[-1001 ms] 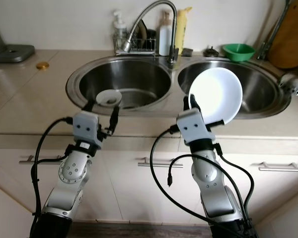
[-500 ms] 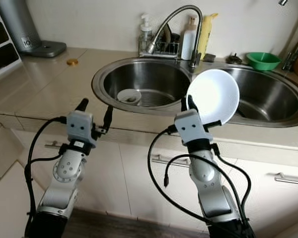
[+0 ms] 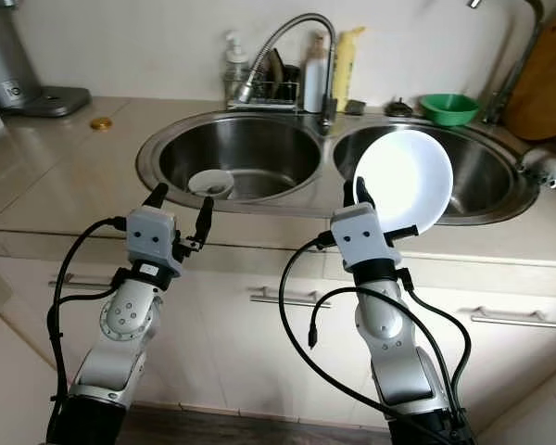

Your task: Kitchen organization

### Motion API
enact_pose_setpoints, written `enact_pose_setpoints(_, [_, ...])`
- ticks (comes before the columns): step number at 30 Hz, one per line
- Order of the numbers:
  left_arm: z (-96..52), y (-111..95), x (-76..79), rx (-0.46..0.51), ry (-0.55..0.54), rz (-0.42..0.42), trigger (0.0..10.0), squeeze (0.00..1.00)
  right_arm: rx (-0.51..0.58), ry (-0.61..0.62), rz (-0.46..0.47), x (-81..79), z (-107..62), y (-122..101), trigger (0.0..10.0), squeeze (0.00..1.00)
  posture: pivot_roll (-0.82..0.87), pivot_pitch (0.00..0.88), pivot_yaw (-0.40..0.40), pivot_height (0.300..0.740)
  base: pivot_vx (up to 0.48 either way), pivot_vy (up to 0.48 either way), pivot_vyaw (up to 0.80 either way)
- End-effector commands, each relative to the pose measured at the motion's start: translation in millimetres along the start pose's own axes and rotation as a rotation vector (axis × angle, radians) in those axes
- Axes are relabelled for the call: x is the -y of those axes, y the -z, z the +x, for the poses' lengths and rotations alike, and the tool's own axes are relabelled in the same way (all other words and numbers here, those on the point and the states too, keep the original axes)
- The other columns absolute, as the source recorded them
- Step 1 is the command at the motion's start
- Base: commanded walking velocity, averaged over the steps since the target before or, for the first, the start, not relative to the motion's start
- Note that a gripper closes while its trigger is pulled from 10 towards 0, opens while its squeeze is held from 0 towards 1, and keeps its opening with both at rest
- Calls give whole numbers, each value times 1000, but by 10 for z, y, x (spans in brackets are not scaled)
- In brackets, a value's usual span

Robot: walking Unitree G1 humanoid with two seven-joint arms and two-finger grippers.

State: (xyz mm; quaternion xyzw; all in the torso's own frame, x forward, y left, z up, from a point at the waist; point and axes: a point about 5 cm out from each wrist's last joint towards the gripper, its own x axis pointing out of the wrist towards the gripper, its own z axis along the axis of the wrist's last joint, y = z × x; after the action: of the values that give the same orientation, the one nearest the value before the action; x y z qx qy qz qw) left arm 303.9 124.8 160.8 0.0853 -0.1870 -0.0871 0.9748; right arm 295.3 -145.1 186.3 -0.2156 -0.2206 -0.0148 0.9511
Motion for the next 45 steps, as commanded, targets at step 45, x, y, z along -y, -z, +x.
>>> enact_pose_setpoints(45, [19, -86, -25, 53, -6, -23, 10000, 0, 48, 15, 22, 1, 23, -69, 0, 0, 44, 0, 2, 740, 144, 0, 0])
